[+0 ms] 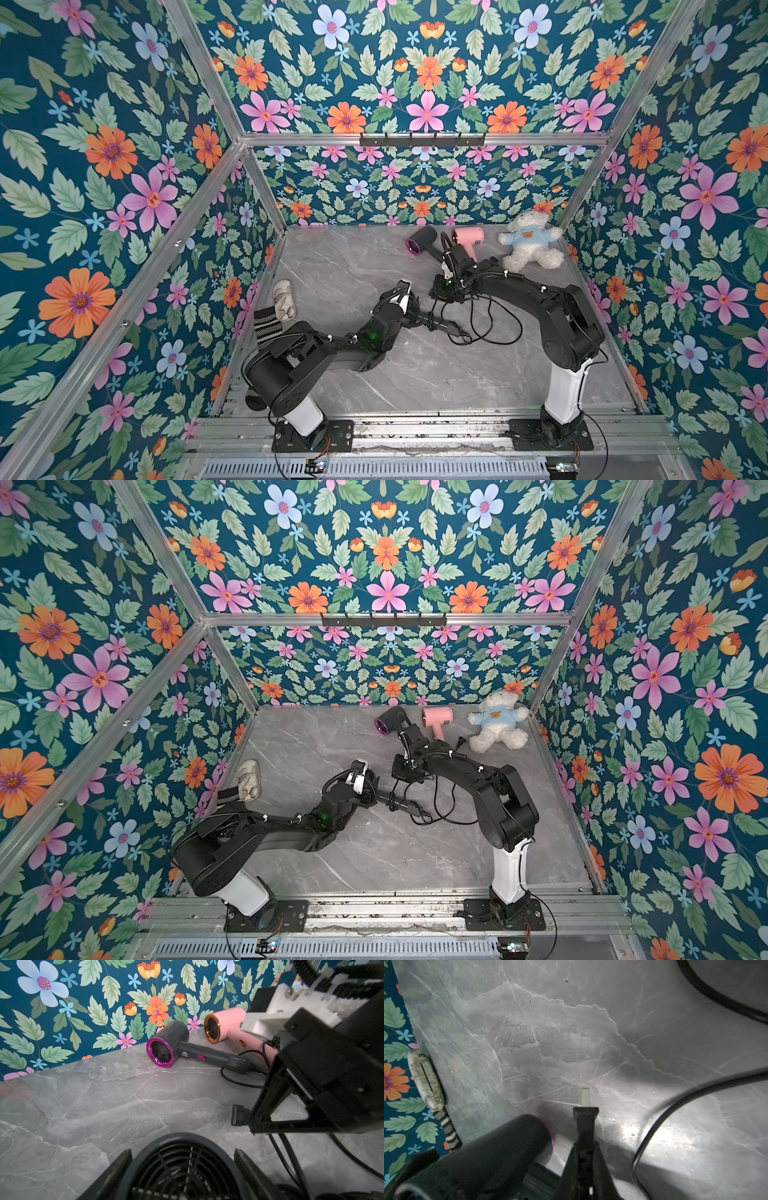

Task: Wrap the cord around the hair dryer
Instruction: Place the hair dryer at the center of the board.

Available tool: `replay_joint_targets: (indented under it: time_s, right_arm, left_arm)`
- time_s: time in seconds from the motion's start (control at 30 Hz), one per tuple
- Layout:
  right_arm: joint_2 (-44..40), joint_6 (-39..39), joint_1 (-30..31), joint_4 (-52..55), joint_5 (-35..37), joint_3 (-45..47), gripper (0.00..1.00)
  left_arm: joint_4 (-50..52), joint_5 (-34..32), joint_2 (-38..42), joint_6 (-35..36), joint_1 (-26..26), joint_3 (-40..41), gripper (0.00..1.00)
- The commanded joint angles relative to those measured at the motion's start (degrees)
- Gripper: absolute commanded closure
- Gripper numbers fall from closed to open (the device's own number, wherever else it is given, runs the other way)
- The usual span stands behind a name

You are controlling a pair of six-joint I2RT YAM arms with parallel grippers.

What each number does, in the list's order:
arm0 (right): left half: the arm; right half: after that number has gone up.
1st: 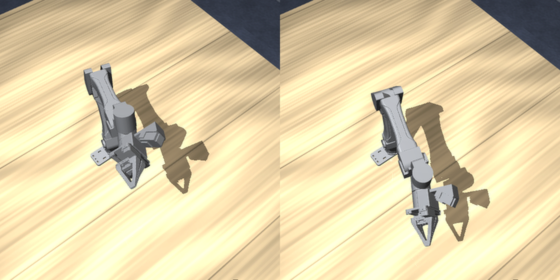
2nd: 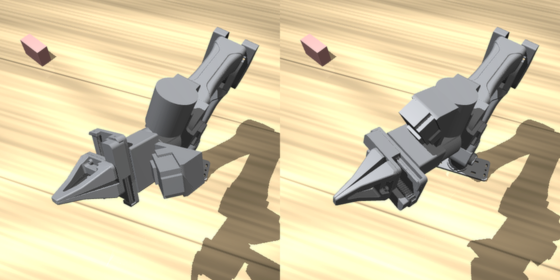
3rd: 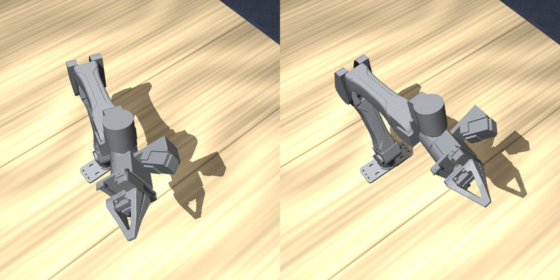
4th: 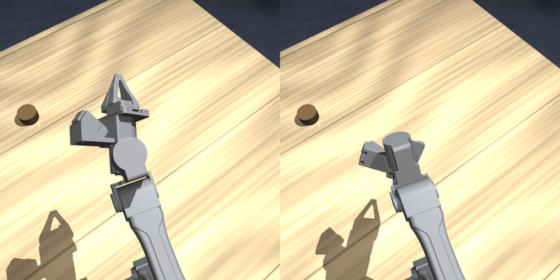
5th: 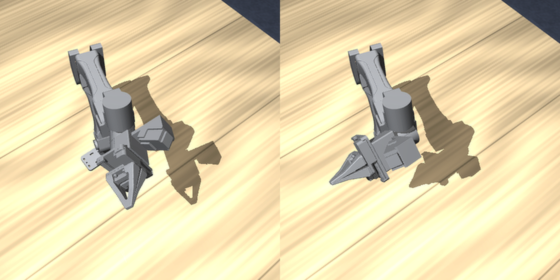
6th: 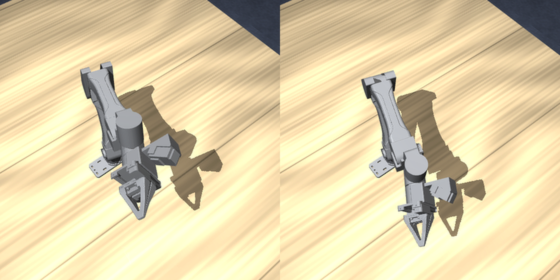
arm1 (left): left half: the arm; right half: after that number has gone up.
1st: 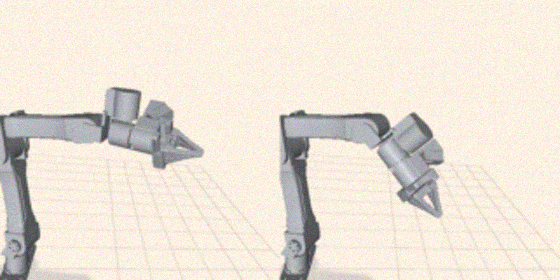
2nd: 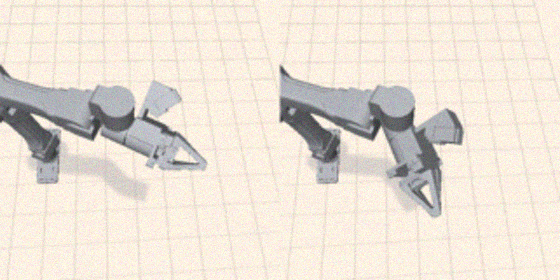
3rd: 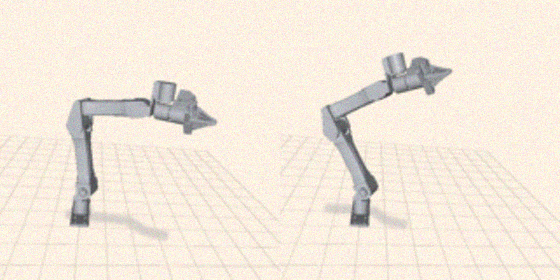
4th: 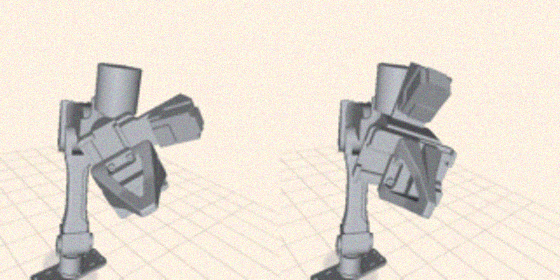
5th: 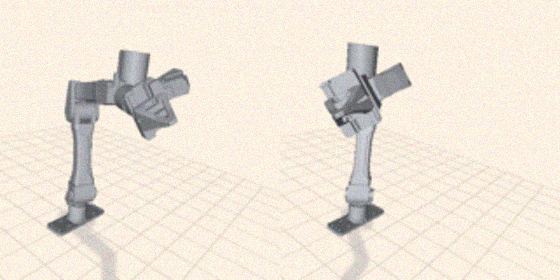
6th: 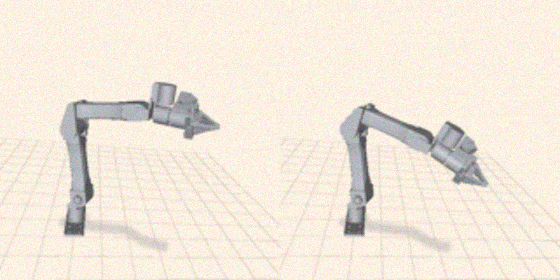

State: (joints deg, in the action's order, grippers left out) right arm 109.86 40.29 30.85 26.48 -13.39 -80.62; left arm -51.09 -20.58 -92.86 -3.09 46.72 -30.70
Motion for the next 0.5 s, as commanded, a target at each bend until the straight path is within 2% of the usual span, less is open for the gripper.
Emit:
replay_joint_targets:
  time_s: [0.0,0.2,0.37,0.47]
  right_arm:
    - [-0.47,-1.1,0.41,1.36,2.13,-0.37,1.0]
    - [0.94,-0.71,1.21,2.69,2.45,-0.33,1.0]
    - [1.6,0.27,2.39,3.06,3.28,0.18,1.0]
    - [1.72,0.3,2.53,3.78,3.75,0.02,1.0]
  left_arm:
    - [-1.04,1.54,-0.09,-2.33,0.04,0.06,0.17]
    - [-1.73,2.54,0.44,-3.64,0.04,1.5,0.01]
    - [-0.5,3.07,3.27,-3.84,0.04,1.72,0.01]
    - [5.64,3.85,7.85,-4.23,0.1,-0.09,0.01]
